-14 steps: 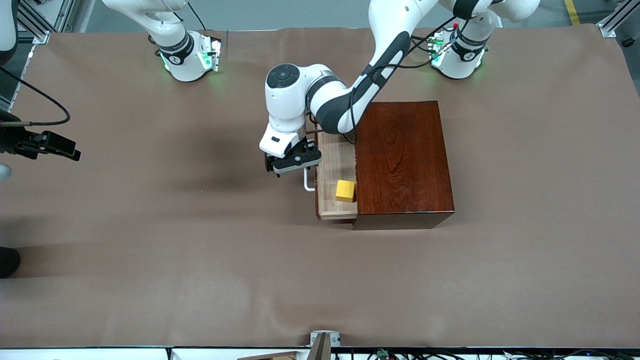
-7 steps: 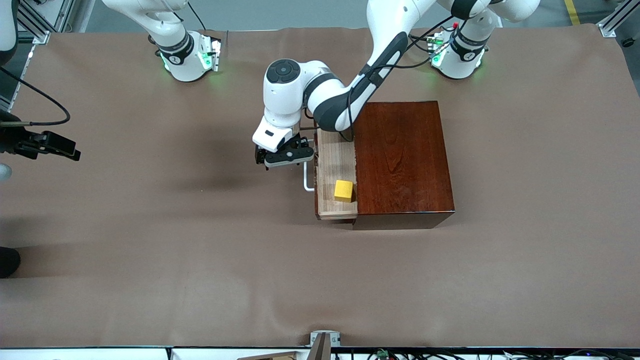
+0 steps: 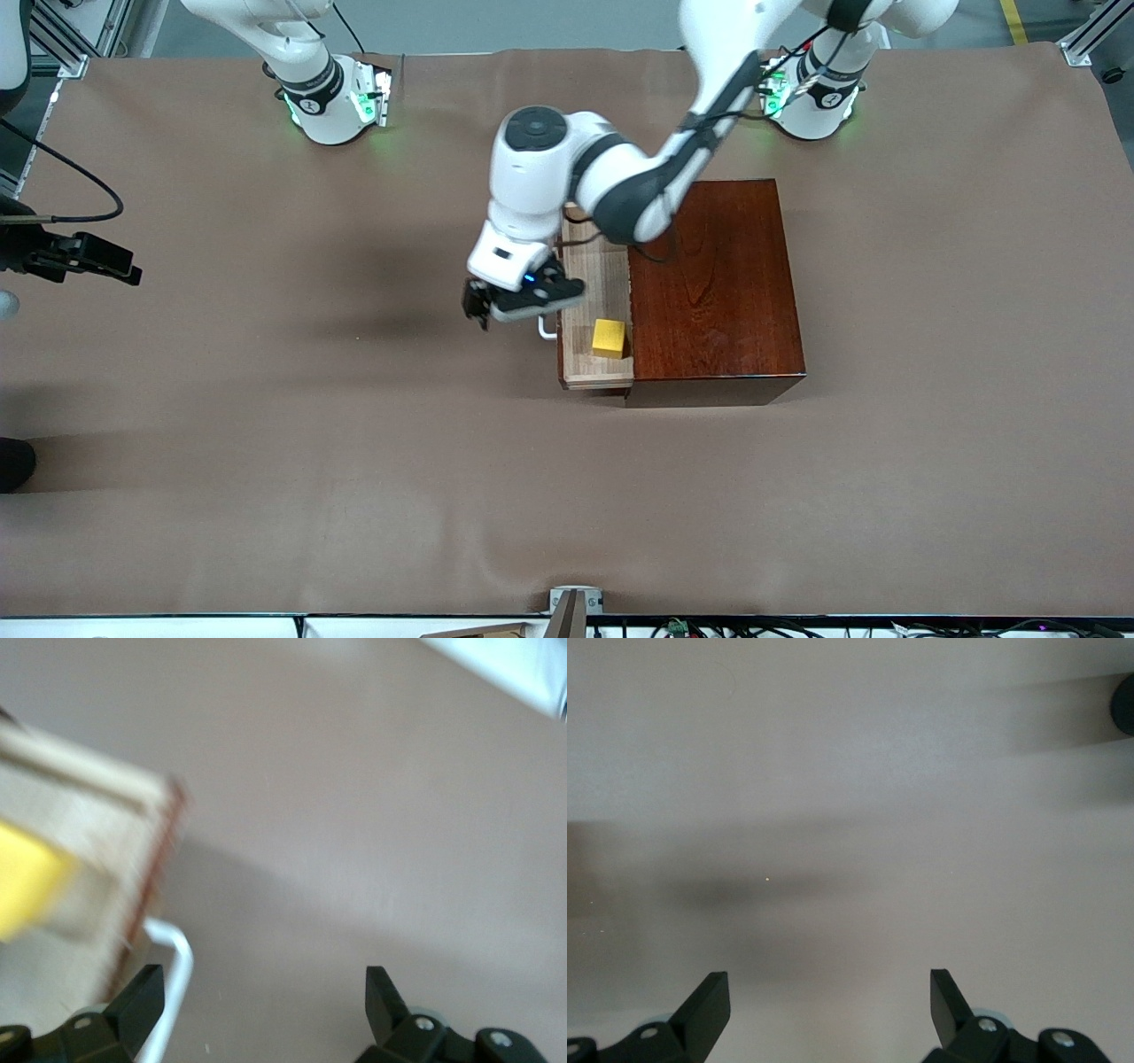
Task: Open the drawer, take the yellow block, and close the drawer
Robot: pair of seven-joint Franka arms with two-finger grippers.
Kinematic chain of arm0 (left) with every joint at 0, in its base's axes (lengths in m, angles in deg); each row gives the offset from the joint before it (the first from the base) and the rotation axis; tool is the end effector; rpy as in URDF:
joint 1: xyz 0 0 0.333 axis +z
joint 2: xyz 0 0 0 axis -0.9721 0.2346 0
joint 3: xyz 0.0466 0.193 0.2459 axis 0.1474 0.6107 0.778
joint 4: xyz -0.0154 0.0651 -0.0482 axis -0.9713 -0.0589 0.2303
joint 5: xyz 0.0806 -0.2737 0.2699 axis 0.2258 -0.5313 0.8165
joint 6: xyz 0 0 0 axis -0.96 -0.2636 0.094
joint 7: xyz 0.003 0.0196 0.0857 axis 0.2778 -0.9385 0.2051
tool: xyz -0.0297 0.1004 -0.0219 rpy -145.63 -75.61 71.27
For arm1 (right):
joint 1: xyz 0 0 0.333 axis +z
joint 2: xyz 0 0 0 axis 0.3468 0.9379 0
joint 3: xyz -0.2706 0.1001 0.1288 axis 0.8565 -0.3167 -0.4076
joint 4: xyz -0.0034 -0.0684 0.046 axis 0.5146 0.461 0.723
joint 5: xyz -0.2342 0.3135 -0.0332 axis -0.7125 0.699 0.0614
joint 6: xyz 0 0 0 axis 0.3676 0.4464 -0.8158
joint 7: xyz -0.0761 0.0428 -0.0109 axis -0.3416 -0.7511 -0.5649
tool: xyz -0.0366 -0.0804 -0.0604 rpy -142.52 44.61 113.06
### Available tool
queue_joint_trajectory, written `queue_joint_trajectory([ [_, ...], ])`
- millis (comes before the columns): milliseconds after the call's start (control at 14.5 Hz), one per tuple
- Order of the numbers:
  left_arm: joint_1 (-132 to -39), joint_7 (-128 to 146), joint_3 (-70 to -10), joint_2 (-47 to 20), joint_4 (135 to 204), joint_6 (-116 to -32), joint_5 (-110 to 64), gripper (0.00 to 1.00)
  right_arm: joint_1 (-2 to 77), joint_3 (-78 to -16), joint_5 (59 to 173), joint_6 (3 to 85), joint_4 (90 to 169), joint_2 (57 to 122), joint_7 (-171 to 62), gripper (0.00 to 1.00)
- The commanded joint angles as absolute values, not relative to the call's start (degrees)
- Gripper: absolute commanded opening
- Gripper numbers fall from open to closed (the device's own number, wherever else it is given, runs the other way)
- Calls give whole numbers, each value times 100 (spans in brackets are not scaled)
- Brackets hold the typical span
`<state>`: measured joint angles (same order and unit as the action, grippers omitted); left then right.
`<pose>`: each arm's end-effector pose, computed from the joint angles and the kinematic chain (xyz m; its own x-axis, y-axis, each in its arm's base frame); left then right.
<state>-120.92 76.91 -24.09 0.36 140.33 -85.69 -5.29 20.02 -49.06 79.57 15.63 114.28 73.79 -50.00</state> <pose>0.5357 -0.5552 0.4018 0.8860 0.4181 0.2006 0.3571 -0.8911 0.2802 0.5899 -0.0327 0.5975 0.9961 -0.0563 -0.0673 -0.0569 -0.9984 -0.0065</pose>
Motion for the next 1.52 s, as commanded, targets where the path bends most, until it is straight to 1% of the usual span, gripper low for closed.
queue_joint_trajectory([
  [0, -11425, 7524, -2440, -455, 14194, -8020, -623, 100, 2012, -4936, 7867, 1545, 11456, 7298, -4910, 100],
  [277, -10677, 7489, -2432, -701, 14221, -7510, -544, 100, 2275, -4998, 7964, 1545, 11447, 7298, -4779, 100],
  [553, -10044, 6822, -2440, -912, 14282, -6921, -544, 100, 2933, -5024, 8393, 1607, 11447, 7298, -2060, 100],
  [761, -9675, 6392, -2440, -991, 14326, -6596, -544, 100, 3688, -5015, 8736, 1659, 11438, 7481, 207, 100],
  [899, -9420, 5909, -2440, -1096, 14335, -6420, -544, 100, 4294, -5015, 8904, 2184, 11438, 7570, 1543, 100],
  [1037, -9182, 5539, -2467, -1333, 14580, -6357, -544, 100, 4962, -5015, 8869, 2616, 11438, 7823, 3020, 100],
  [1245, -8910, 4942, -2475, -1746, 15089, -6357, -570, 100, 5534, -5015, 8887, 3423, 11271, 8307, 4894, 100],
  [1452, -8541, 4178, -2493, -2098, 15432, -6357, -632, 100, 5983, -5015, 8860, 4171, 11245, 8729, 5915, 100],
])
